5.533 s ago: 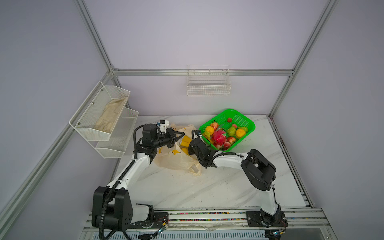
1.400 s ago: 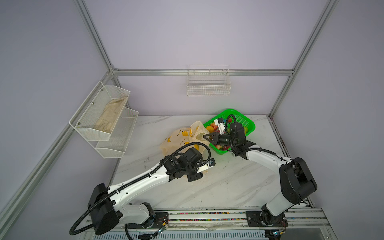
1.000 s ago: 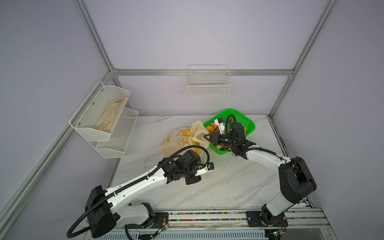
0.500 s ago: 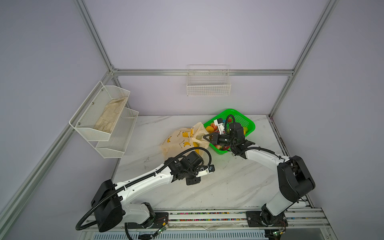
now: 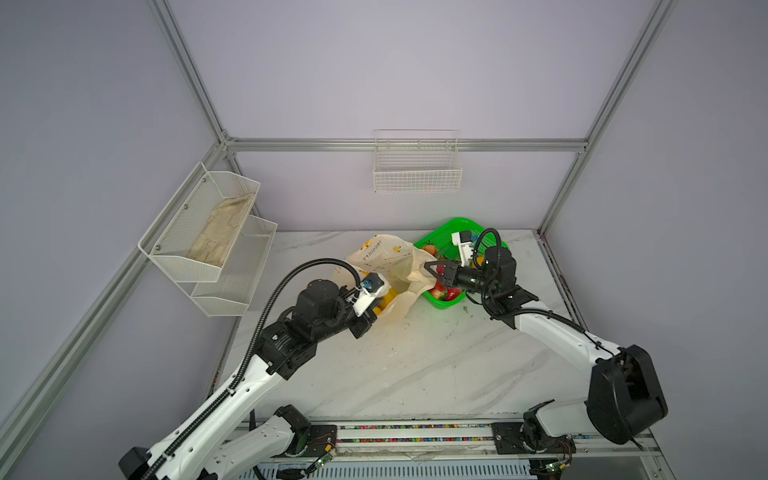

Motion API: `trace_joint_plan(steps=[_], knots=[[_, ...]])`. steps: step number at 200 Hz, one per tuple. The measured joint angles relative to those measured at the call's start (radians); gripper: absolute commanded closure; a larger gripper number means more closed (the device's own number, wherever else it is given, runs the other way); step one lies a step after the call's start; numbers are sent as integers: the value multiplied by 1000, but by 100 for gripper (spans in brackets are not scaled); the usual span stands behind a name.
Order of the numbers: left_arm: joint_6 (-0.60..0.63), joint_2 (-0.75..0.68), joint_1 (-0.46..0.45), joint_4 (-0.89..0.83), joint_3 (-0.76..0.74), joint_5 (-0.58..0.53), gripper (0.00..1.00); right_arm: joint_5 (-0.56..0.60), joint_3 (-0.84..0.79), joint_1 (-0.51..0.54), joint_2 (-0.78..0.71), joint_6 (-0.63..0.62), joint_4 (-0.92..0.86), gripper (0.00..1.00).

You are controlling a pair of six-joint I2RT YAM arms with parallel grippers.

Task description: Place the fake fruits into the plastic bag and tie a complex knot

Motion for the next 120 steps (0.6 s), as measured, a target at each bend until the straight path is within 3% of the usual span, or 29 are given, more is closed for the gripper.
trace_joint_plan(steps=[43, 120], knots=[[-218, -13, 171, 170, 1, 55, 100, 78, -9, 1, -137, 32, 0, 100], [-507, 101, 292, 250, 6, 142, 100, 120, -80, 1, -238, 61, -13, 100]])
